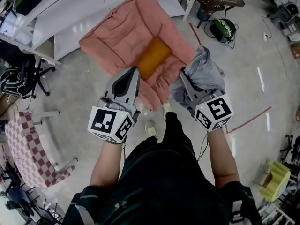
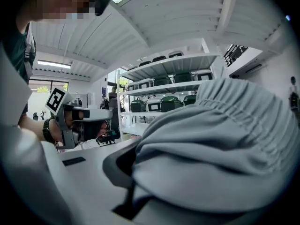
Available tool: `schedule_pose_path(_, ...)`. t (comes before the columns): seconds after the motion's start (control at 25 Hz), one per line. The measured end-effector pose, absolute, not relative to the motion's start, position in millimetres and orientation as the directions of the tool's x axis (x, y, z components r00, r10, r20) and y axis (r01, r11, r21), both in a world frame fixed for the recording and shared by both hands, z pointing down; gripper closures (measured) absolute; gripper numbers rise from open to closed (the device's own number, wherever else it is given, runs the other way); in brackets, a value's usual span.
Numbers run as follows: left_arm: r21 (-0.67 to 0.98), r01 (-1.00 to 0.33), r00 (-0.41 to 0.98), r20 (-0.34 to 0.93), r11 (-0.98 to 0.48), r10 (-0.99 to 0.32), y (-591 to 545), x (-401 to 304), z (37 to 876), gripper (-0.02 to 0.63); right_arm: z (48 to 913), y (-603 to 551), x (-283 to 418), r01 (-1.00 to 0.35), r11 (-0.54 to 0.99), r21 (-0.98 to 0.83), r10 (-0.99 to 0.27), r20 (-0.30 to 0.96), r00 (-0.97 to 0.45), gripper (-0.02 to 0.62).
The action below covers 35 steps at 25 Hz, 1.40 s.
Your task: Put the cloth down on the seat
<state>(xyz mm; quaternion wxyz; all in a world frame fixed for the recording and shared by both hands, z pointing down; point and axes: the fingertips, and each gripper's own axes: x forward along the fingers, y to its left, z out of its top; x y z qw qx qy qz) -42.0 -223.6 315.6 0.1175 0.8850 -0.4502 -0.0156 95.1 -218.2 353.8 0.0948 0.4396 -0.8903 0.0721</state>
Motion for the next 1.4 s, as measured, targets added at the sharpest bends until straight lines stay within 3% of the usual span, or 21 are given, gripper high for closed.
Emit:
schedule_pose_path(0.4, 0.208, -0.876, 0.465, 0.117, -0.436, -0.878, -290, -61, 381, 0.600, 461, -297, 53, -0.640, 0.768, -0.005, -0.606, 0.317, -0.729, 0.577)
schedule_pose_path(0.72, 0.199, -0.941, 0.310, 0.183, -0.273, -0.933, -330, -93, 435, 0.600, 560, -335, 18, -0.437, 0.898, 0.050, -0.411, 0.452, -0.792, 0.577)
schedule_pose_path(1.0, 0.235, -0.960, 0.213, 0.264, -0.151, -0.941, -320, -128, 502, 0.600, 647, -342, -21, -0.282, 0.956, 0.077, -0.275, 0.561, -0.781, 0.577)
schedule_pose_path(1.4, 0.276, -0.961, 0.123, 0.317, -0.033, -0.940, -286, -172, 575, 0.600, 752, -293, -97, 0.046, 0.997, 0.056, -0.015, 0.774, -0.633, 0.577)
